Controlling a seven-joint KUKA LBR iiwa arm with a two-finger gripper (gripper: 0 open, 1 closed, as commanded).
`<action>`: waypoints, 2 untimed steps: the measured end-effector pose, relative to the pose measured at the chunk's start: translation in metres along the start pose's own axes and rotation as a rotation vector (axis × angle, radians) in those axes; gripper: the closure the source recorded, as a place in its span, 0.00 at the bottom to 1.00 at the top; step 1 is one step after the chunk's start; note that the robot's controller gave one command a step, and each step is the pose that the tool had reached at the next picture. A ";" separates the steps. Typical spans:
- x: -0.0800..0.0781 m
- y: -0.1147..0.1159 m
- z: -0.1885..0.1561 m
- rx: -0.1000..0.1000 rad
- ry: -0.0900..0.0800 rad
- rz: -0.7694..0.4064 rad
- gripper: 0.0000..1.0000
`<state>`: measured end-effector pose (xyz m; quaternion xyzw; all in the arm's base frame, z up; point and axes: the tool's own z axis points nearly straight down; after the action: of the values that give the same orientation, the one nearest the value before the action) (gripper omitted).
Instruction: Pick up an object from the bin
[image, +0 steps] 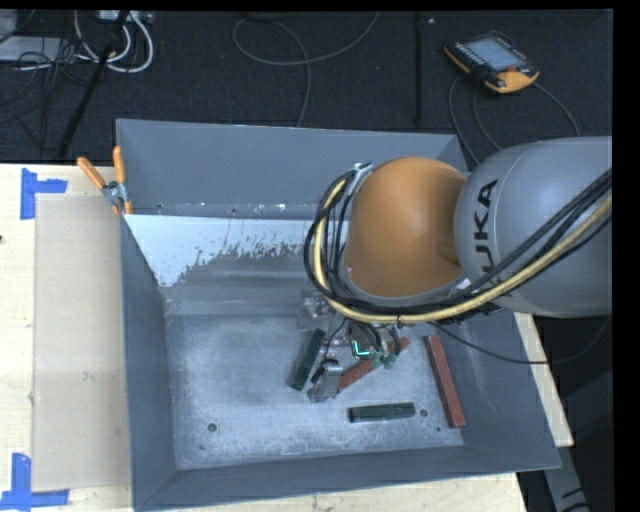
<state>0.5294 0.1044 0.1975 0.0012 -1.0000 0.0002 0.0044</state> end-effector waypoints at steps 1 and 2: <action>-0.002 0.000 -0.004 -0.001 -0.007 0.003 0.00; -0.009 -0.013 0.035 -0.002 -0.016 -0.010 0.00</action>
Offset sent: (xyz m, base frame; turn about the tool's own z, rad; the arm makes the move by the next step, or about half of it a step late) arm 0.0141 -0.0350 -0.0979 -0.0213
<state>0.5382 0.0913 0.1622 0.0060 -1.0000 -0.0010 -0.0035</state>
